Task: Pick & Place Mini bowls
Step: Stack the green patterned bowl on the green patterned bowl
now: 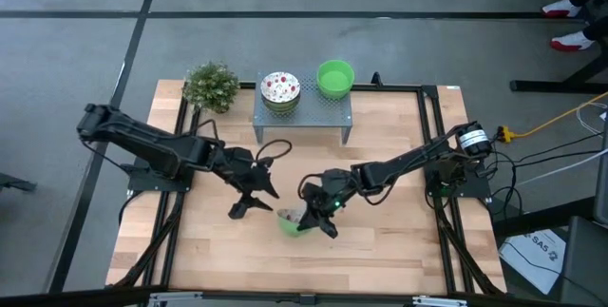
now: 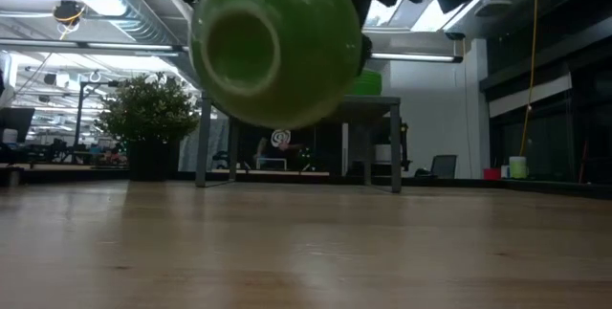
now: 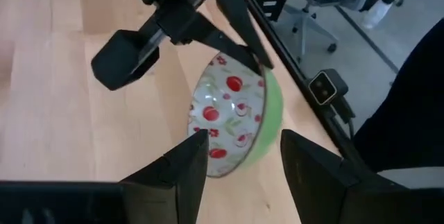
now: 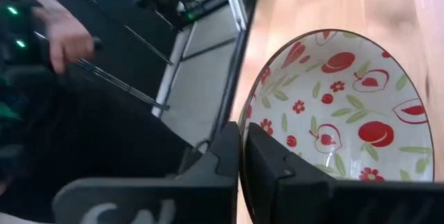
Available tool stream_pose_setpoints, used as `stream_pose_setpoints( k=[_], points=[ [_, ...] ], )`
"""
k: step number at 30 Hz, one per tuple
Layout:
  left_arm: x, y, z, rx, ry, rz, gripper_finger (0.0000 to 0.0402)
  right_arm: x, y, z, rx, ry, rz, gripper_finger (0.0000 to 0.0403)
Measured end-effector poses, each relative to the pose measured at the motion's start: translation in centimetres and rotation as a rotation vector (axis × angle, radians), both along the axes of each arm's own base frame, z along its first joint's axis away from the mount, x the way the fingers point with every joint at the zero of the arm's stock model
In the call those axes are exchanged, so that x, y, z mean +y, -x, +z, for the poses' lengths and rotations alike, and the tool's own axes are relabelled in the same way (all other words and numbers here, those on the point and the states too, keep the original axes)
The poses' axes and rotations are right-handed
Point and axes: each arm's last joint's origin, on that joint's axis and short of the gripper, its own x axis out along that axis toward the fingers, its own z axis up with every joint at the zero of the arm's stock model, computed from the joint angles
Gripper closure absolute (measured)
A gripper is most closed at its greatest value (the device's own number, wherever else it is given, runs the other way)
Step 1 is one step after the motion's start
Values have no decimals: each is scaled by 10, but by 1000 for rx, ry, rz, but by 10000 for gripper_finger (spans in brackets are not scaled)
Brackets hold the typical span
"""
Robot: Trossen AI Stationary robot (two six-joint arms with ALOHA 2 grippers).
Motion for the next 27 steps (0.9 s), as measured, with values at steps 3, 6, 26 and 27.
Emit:
stream_pose_setpoints(
  k=[3, 6, 26, 27],
  points=[
    [-1, -5, -4, 3, 4, -17, 226, 0, -1, 3, -31, -7, 0, 391],
    [-4, -10, -9, 17, 38, -70, 226, 0, -2, 7, -70, -16, -2, 391],
    [-17, -29, -26, 38, 172, -200, 252, 0, -5, 19, -196, -48, -4, 391],
    [-17, -29, -25, 35, 169, -202, 264, 0, -5, 19, -197, -47, -3, 391]
  ],
)
